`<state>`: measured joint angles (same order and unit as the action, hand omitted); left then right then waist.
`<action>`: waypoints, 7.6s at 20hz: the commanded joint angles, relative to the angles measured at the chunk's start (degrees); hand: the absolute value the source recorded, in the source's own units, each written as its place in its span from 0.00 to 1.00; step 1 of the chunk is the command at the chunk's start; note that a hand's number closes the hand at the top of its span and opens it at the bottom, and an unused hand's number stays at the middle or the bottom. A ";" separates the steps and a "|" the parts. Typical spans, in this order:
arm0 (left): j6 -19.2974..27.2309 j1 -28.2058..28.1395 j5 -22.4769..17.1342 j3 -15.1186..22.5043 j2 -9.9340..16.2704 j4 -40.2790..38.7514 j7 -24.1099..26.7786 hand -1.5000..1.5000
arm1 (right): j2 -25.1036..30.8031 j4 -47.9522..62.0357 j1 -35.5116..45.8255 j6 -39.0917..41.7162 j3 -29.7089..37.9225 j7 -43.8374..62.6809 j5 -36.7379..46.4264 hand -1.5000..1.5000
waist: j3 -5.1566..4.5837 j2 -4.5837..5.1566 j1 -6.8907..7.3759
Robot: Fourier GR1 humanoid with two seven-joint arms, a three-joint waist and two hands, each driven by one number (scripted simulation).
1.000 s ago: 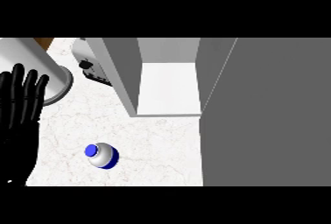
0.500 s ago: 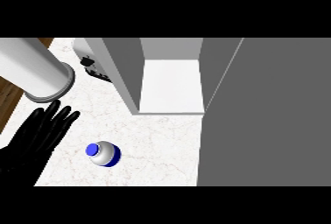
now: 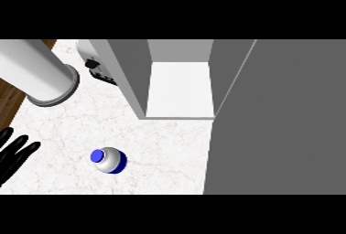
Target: Pick up the bottled water, place it into the cabinet and close the cabinet
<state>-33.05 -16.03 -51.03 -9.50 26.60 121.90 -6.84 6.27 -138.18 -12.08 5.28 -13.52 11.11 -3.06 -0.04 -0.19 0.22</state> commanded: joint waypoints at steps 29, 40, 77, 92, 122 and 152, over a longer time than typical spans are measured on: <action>-13.36 12.82 30.55 -2.64 -13.43 -27.82 2.84 0.00 | -1.21 -8.70 1.51 -5.61 -9.15 9.98 5.15 0.00 | 0.01 0.20 -0.82; -14.23 15.84 47.66 -2.71 -14.19 -45.83 19.63 0.00 | 1.08 -11.46 1.35 -8.22 -12.76 11.92 7.93 0.00 | -0.01 0.16 -1.00; -3.90 37.85 59.35 4.70 -18.06 -96.35 56.64 1.00 | 4.76 -8.94 3.04 -14.14 -17.89 11.16 10.11 0.00 | -0.07 0.18 -1.64; 31.97 32.49 59.43 1.58 -25.32 -84.28 60.49 1.00 | 6.06 -8.92 4.84 -16.23 -14.71 11.49 7.58 0.00 | 0.02 -0.29 -0.11; 57.43 48.25 32.08 28.70 -26.60 -63.17 29.81 1.00 | 10.81 -13.07 -3.49 -15.43 -15.91 6.46 4.75 0.00 | 0.06 0.18 -1.28; 69.84 74.38 18.74 25.13 -26.59 -105.60 42.40 1.00 | 11.15 -9.19 -6.52 -11.49 -12.11 -0.16 -0.13 0.00 | 0.03 1.12 -4.11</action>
<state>35.93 56.80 -31.76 16.08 0.15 20.17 33.21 16.16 -142.53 -16.44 -7.47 -27.03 10.17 -0.08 -0.04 0.81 -3.26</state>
